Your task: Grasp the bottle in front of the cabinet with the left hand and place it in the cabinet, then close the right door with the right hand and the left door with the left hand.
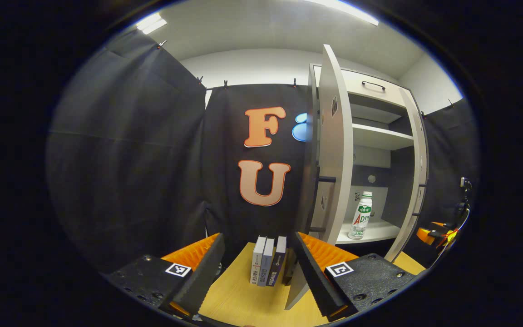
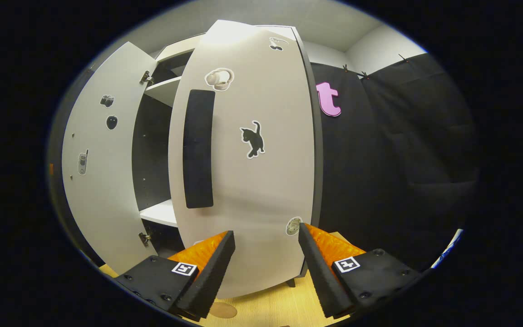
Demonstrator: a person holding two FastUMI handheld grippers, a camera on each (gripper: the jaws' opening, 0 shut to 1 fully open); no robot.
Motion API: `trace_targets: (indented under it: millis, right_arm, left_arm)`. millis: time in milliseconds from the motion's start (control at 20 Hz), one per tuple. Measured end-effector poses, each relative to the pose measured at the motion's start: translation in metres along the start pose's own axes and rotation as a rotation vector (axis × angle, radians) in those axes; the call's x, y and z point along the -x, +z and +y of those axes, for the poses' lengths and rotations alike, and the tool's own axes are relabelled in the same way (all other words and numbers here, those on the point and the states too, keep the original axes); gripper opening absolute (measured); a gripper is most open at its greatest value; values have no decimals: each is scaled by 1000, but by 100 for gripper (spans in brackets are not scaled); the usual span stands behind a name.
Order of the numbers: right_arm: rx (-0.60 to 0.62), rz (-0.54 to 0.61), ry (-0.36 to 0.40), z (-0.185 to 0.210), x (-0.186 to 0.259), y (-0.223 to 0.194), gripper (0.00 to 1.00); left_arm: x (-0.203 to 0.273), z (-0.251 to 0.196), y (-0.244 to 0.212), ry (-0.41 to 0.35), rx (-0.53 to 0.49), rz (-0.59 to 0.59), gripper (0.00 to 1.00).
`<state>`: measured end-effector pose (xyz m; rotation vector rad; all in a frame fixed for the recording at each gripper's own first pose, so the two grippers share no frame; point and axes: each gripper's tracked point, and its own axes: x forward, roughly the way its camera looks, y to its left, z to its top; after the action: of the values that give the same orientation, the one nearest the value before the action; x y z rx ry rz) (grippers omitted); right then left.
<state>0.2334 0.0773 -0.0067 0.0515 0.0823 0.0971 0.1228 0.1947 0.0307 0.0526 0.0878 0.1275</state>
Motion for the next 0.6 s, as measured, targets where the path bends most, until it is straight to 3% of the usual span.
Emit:
trace_targets:
  millis: [50,100,150,200,250,300,400,600]
  right_arm:
    - [2,16,1,-1,5,-1,88]
    - [8,28,-4,-4,10,-2,94]
    - [14,32,-10,-6,16,-2,94]
    - [21,29,-15,-8,19,1,87]
    - [29,24,-16,-10,23,4,87]
    - [40,19,-21,-12,27,8,97]
    - [64,7,-41,-22,37,20,97]
    - [75,-30,-73,-34,52,44,96]
  left_arm:
    - [-8,0,-5,-2,0,6,93]
    - [-15,2,-13,-6,0,9,93]
    - [-25,3,-21,-12,-3,11,89]
    - [-34,4,-30,-18,-11,14,93]
    - [-43,10,-39,-8,-23,17,93]
    - [-52,15,-48,3,-32,20,93]
    - [-68,19,-64,-1,-25,19,89]
    - [-95,22,-97,-3,-39,50,93]
